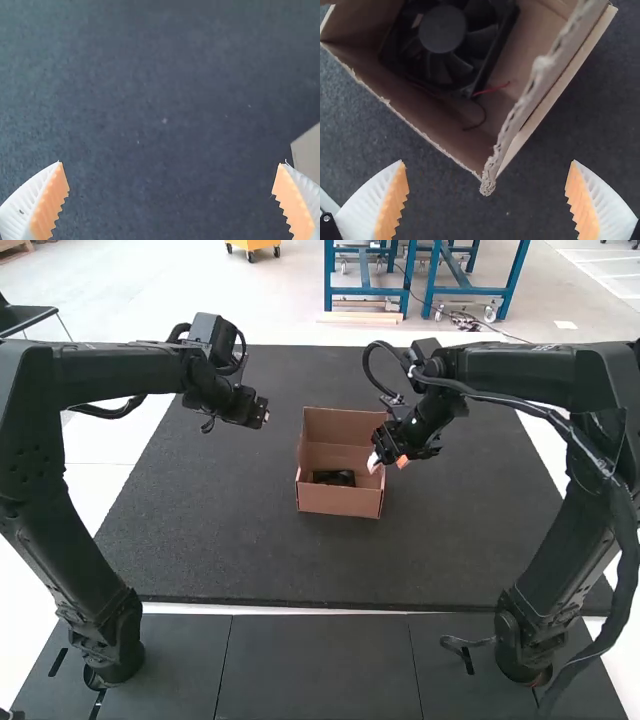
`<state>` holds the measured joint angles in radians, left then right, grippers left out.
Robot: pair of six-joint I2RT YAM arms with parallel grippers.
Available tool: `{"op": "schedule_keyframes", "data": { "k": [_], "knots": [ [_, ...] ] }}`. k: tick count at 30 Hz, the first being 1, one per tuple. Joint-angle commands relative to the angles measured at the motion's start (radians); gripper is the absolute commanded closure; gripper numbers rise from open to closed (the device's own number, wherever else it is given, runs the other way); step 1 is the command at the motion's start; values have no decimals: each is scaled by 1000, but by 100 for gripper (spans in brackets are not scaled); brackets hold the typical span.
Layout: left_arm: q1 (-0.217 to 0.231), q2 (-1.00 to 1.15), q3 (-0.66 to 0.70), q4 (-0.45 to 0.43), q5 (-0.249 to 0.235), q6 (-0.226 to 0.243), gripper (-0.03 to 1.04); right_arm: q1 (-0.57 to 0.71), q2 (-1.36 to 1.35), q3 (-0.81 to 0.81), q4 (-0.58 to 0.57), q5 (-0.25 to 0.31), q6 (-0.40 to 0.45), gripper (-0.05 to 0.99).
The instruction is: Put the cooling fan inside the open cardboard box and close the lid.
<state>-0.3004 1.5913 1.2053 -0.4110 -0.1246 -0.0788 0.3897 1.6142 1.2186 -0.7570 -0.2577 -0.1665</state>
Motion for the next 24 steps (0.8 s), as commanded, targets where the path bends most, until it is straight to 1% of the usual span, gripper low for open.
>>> {"op": "schedule_keyframes", "data": {
  "k": [1,6,8,11,15,22,24],
  "knots": [
    [-8,-31,33,29,-18,4,4,6,-80,62,-25,5,2,21],
    [-66,-16,76,51,-15,-1,4,5,-162,84,-54,5,9,22],
    [-82,-5,92,55,-14,-3,4,5,-200,82,-64,6,10,22],
    [-91,13,126,54,-12,-6,4,5,-251,71,-79,12,12,22],
    [-91,39,174,44,-10,-6,4,5,-315,52,-88,26,4,22],
    [-92,78,224,29,3,-1,4,5,-410,30,-105,123,-59,22],
    [-94,88,232,29,10,-1,4,5,-427,30,-114,138,-77,22]
  ]
}}
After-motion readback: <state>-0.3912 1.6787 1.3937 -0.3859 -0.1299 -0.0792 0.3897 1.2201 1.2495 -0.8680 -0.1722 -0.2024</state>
